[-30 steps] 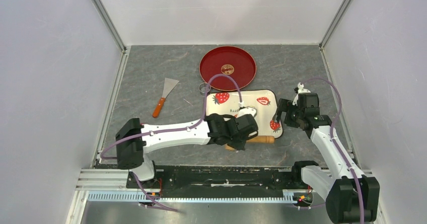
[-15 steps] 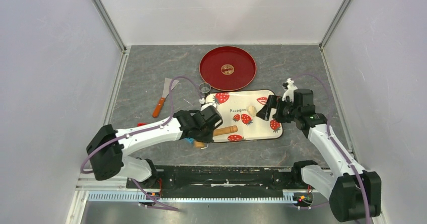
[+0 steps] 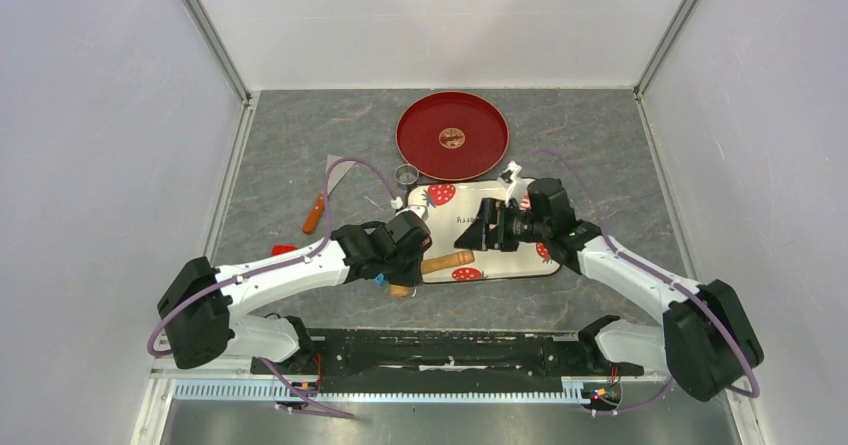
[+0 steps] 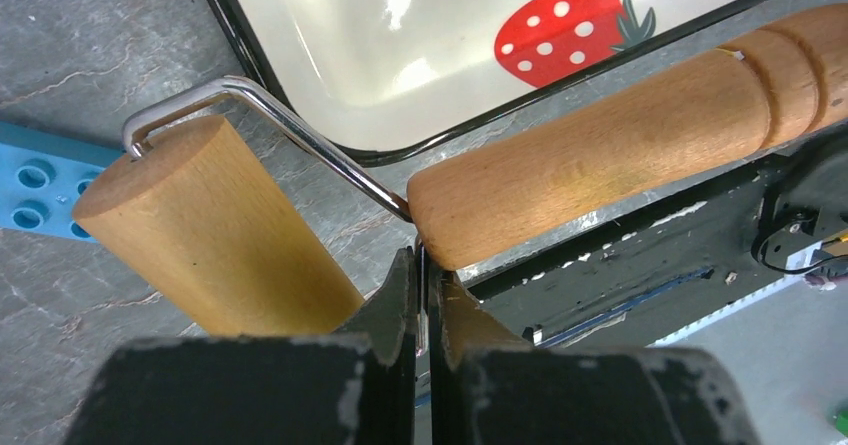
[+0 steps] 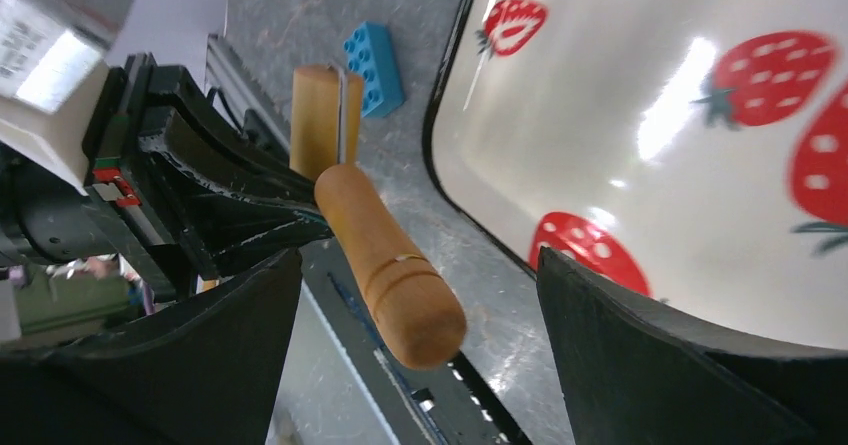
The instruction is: Roll out the dumpling wrappers from the dough
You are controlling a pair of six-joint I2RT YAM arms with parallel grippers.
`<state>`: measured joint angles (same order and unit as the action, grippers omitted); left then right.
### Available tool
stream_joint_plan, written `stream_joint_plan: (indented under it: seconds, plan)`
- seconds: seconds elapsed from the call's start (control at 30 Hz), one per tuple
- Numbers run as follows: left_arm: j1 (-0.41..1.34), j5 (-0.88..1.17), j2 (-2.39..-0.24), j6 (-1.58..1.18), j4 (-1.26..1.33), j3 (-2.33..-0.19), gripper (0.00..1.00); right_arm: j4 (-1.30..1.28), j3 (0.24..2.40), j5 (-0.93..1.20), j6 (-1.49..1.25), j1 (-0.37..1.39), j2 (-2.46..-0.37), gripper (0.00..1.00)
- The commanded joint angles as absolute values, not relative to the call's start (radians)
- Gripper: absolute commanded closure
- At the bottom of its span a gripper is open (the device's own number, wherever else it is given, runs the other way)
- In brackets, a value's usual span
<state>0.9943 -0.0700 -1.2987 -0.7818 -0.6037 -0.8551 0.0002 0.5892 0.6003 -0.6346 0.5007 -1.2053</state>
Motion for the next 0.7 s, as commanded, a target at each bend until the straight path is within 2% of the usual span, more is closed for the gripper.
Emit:
stream_joint_plan:
  seconds: [0.0,0.47,0.67]
  plan:
    - [0.991,-0.049,-1.261,-0.811,-0.526,-0.864,0.98,0.099,0.634,0.636,-0.704,0.575,-1.262,0.14]
    - [0.991,-0.037,-1.241,-0.799,-0.502,-0.840,0.98,0.251,0.578,0.715,-0.815,0.607,-1.306,0.35]
    - [0.991,-0.045,-1.241,-0.791,-0.497,-0.845,0.98,0.224,0.577,0.728,-0.804,0.607,-1.318,0.39]
